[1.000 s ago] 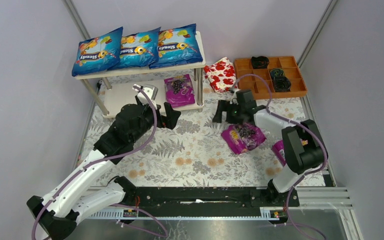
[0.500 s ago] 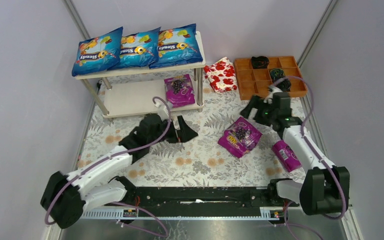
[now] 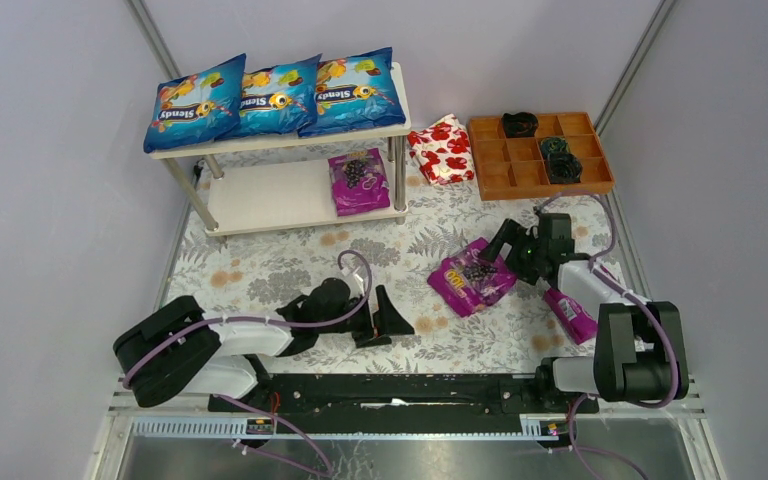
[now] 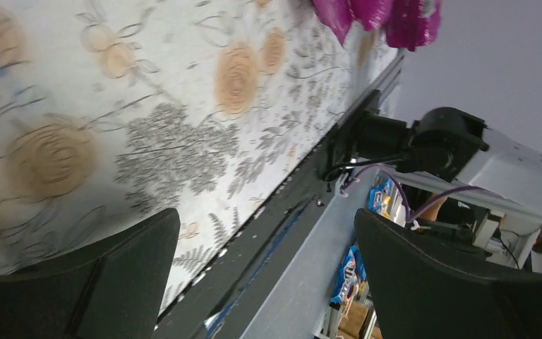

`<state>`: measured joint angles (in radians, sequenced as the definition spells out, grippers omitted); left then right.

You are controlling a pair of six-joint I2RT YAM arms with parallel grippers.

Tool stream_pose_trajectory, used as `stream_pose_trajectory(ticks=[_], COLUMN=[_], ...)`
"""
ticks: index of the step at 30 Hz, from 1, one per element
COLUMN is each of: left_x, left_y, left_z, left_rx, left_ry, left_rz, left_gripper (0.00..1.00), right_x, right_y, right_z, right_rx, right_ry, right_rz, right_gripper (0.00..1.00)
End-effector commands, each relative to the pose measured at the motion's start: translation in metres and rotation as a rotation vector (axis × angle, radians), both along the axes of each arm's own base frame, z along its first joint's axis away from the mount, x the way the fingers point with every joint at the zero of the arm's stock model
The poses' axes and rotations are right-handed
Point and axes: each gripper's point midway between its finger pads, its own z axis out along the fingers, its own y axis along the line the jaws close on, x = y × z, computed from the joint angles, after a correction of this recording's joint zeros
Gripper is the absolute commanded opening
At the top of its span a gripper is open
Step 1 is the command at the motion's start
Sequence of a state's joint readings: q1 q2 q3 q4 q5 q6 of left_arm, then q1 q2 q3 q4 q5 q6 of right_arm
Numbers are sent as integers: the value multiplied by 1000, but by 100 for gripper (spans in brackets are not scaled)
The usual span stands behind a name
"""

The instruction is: Place and organize the candy bags onto the shelf

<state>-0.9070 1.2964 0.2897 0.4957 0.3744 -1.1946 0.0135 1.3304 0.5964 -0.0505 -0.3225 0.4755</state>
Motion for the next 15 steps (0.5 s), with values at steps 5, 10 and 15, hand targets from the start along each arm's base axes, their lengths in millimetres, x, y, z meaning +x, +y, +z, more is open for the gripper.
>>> stream_pose_trajectory(ticks=[5, 10, 15], left_x=[16, 30, 37], left_y=[17, 55, 63], left_z=[-11, -15, 5], left_rx=[22, 8, -41], left_ry=[22, 40, -35], left_rz=[155, 301, 318], left_gripper=[99, 99, 99], right_x=[-17, -24, -32], right_y=[93, 121, 117], right_z=[-4, -8, -8], right_rx=[126, 143, 138], right_ry=[-39, -14, -23], right_rz=[153, 219, 224], right_gripper=[100, 100, 100])
